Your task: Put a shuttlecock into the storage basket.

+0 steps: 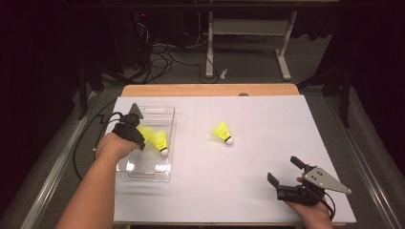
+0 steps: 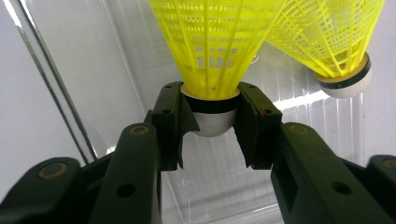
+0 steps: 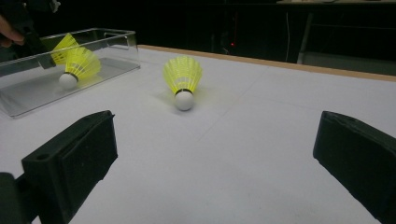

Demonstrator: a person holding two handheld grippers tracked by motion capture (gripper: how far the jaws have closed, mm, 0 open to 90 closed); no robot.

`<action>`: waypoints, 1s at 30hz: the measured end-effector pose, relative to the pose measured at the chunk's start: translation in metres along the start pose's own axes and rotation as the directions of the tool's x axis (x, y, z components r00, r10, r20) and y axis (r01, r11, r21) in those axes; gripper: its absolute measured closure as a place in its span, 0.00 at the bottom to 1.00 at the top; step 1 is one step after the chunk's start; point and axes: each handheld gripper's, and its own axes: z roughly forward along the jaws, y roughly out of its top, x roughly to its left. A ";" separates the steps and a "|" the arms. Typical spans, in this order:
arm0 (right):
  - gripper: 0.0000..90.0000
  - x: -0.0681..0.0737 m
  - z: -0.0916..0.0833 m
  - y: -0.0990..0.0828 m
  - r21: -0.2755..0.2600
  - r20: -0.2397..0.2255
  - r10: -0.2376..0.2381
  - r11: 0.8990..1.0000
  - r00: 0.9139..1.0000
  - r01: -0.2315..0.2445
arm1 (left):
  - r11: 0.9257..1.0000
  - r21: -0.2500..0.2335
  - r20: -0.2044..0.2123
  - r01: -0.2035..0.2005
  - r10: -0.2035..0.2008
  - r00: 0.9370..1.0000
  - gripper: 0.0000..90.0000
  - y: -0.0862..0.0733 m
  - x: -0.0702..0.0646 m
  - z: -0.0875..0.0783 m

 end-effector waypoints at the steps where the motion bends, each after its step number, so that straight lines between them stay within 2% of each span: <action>1: 0.00 0.000 0.000 0.000 0.000 0.000 0.000 1.000 1.000 0.000 | 1.000 0.000 0.000 0.000 0.000 1.000 0.71 0.000 0.000 0.000; 9: 0.00 0.000 0.000 0.000 -0.001 0.002 -0.001 1.000 1.000 0.001 | 1.000 0.005 0.003 -0.012 0.012 1.000 0.71 0.000 0.000 0.000; 18: 0.00 0.000 -0.001 0.000 -0.003 0.002 -0.002 1.000 1.000 0.002 | 0.999 0.011 0.023 -0.036 0.036 0.999 0.56 0.000 -0.005 -0.001; 23: 0.00 0.000 0.000 0.000 -0.002 0.001 0.001 1.000 1.000 -0.001 | 0.999 0.003 0.034 -0.051 0.051 0.998 0.55 -0.003 -0.008 -0.007; 25: 0.00 0.001 0.000 0.000 0.000 0.000 -0.002 1.000 1.000 0.002 | 0.999 -0.006 0.039 -0.040 0.040 0.998 0.55 -0.005 -0.008 -0.010; 30: 0.00 0.002 0.000 0.001 -0.003 -0.001 -0.002 1.000 1.000 0.002 | 0.999 -0.005 0.043 -0.048 0.048 0.998 0.53 -0.009 -0.008 -0.017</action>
